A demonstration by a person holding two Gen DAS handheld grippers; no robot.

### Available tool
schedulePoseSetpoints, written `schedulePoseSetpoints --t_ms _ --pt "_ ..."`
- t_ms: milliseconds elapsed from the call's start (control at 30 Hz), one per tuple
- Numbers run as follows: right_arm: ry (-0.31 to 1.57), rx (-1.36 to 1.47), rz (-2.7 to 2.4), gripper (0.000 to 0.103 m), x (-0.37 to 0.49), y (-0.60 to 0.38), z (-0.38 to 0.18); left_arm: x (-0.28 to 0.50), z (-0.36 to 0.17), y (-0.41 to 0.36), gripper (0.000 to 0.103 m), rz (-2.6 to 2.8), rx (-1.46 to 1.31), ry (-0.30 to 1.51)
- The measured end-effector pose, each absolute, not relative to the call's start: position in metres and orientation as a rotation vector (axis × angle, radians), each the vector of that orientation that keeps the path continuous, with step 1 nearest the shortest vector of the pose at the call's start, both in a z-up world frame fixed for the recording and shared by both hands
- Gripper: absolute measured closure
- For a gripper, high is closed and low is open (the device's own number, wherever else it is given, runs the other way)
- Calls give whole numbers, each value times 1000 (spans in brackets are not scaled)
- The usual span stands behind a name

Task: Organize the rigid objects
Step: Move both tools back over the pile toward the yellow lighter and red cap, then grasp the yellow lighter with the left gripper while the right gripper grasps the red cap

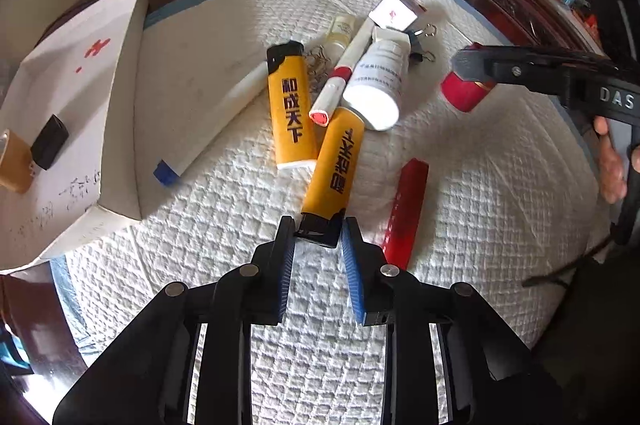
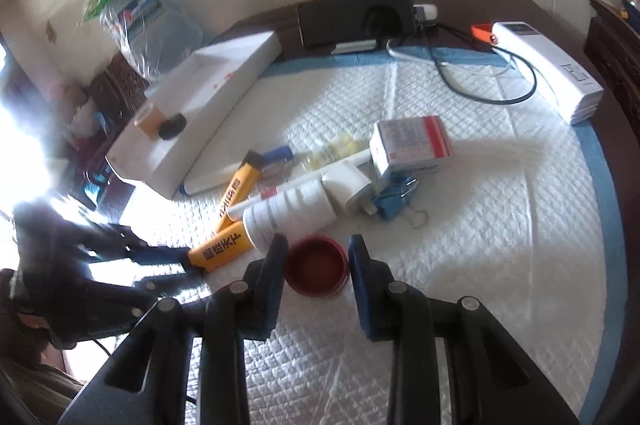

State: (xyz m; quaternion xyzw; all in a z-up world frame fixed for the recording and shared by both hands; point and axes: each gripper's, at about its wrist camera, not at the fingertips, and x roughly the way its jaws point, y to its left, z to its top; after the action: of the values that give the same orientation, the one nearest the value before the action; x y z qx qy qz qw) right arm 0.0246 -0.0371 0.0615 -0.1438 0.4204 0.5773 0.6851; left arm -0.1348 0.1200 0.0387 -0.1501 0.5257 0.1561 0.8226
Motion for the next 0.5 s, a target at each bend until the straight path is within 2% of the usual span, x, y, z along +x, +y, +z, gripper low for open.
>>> schedulePoseSetpoints --t_ms 200,500 --pt "975 -277 1294 72 24 -43 62 -118 38 127 75 360 -286 1137" --pt "976 -244 1284 72 27 -53 67 -101 30 127 74 355 -242 1147"
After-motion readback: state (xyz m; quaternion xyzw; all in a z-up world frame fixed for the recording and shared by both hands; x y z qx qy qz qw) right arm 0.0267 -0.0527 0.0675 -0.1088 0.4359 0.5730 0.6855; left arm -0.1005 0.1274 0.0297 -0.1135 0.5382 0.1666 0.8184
